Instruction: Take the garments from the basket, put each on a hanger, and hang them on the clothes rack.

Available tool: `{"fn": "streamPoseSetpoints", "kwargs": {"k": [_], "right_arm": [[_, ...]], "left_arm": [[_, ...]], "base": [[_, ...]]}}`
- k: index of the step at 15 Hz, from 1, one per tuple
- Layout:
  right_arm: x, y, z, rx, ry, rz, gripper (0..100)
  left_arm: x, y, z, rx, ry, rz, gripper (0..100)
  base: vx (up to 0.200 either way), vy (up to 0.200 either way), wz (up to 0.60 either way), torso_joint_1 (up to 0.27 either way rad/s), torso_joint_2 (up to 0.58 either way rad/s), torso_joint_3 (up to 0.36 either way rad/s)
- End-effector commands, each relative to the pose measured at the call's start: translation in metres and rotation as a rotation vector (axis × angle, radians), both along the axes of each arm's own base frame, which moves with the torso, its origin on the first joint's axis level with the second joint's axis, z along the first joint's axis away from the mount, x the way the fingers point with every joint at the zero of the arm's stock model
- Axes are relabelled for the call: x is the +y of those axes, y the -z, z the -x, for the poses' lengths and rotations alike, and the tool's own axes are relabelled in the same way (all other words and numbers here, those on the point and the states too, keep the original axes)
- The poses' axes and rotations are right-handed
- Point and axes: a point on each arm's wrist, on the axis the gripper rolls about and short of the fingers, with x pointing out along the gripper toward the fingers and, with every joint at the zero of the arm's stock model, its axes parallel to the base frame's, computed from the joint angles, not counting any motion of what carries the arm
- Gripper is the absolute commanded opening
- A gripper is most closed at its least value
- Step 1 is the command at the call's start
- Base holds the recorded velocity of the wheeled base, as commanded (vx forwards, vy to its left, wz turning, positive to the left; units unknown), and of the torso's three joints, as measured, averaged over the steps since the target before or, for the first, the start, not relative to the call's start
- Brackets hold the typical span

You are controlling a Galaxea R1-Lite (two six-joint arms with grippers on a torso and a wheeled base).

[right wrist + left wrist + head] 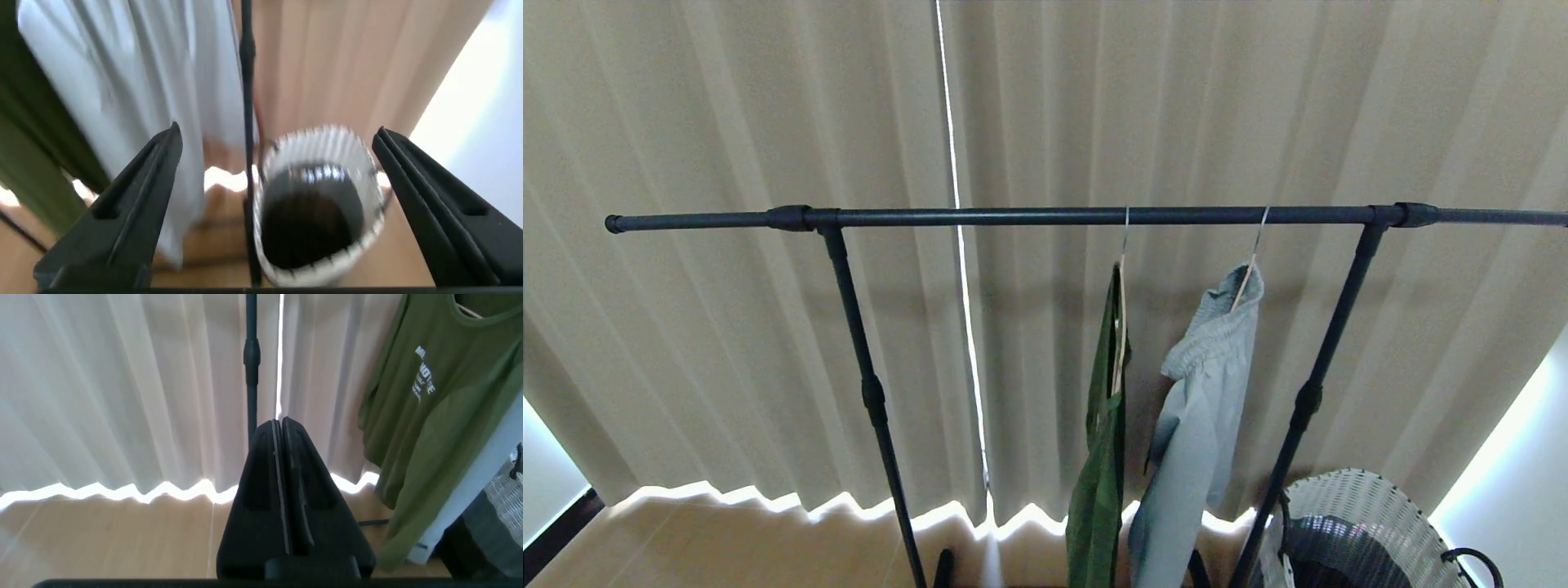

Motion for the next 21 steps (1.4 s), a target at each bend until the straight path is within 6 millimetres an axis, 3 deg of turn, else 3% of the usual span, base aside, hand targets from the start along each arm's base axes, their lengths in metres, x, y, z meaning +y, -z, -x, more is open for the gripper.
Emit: {"fn": "streamPoseSetpoints", "kwargs": {"k": [1,8,21], "right_arm": [[0.0013,0.0136,-0.0056,0.015,-0.056,0.022,100],[0.0055,0.014,-0.0062,0.03,-0.25,0.104,100],[0.0053,0.0146,-0.0063,0.023,-0.236,0.087,100]], "left_arm": [[0.0,0.0001,0.0,0.0,0.0,0.001,0],[0.0,0.0001,0.0,0.0,0.0,0.001,0],[0.0,0.0001,0.0,0.0,0.0,-0.001,0]], "base": [[0.0,0.0,0.0,0.0,0.0,0.0],[0.0,0.0,0.0,0.0,0.0,0.0],[0.0,0.0,0.0,0.0,0.0,0.0]]}}
